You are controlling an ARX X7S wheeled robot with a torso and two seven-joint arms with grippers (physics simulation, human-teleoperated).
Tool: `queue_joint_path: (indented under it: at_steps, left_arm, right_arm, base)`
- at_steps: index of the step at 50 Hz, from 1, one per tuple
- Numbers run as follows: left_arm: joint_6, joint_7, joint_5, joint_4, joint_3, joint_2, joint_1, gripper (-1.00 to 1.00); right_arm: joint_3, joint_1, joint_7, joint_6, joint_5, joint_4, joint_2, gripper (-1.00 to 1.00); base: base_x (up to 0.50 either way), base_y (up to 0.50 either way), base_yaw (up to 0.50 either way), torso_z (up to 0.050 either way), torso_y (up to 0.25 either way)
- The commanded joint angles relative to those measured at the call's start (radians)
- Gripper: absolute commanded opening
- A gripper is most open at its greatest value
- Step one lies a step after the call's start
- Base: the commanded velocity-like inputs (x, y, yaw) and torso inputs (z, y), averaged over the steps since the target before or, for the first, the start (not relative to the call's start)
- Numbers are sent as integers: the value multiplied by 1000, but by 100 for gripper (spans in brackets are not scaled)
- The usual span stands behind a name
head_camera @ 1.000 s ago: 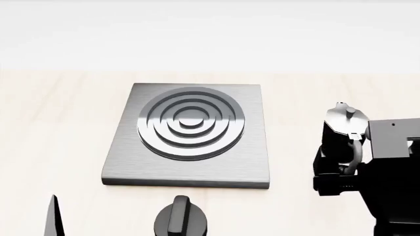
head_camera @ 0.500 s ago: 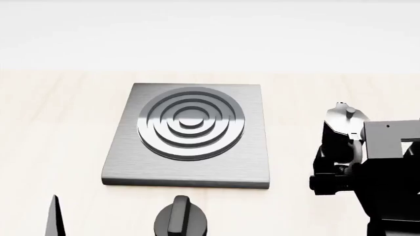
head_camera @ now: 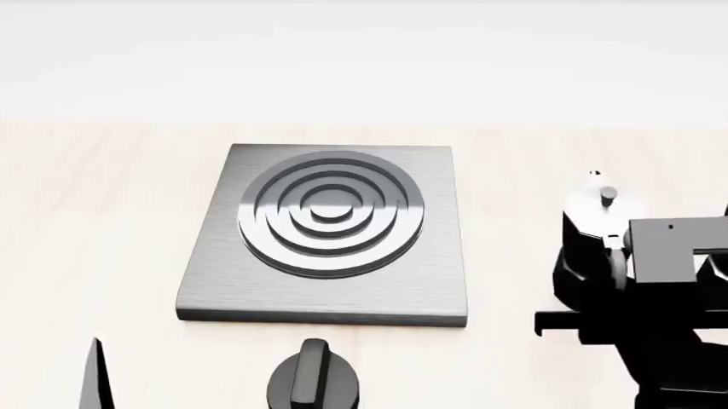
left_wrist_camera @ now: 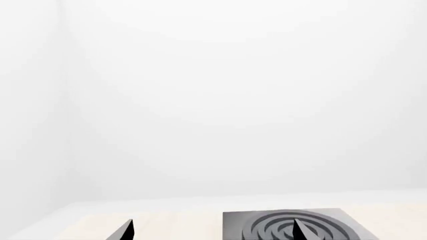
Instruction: Put both moka pots on the stove.
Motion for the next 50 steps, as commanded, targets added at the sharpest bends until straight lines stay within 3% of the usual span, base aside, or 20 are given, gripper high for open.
queue_joint_path:
  at_steps: [1, 13, 27, 37, 50]
  left_arm:
    - [12, -2, -2, -15, 3, -2, -2, 100]
    - [13, -5, -4, -16, 6, -6, -4, 100]
    - [8, -8, -10, -9, 6, -13, -5, 100]
    - [6, -10, -16, -4, 4, -18, -5, 100]
    - [7, -13, -25, 1, 0, -25, -2, 100]
  right_arm:
    - [11, -21, 12, 38, 11, -136, 12, -100]
    - [39, -50, 61, 202, 68, -482, 39, -100]
    - [-7, 1, 63, 270, 77, -592, 26, -100]
    - [-44, 85, 42, 248, 74, -536, -20, -100]
    - [-99, 211, -13, 114, 52, -282, -130, -100]
  base:
    - [0, 0, 0, 0, 0]
    - [0, 0, 0, 0, 1]
    - [0, 0, 0, 0, 1]
    - [0, 0, 0, 0, 1]
    - [0, 0, 0, 0, 1]
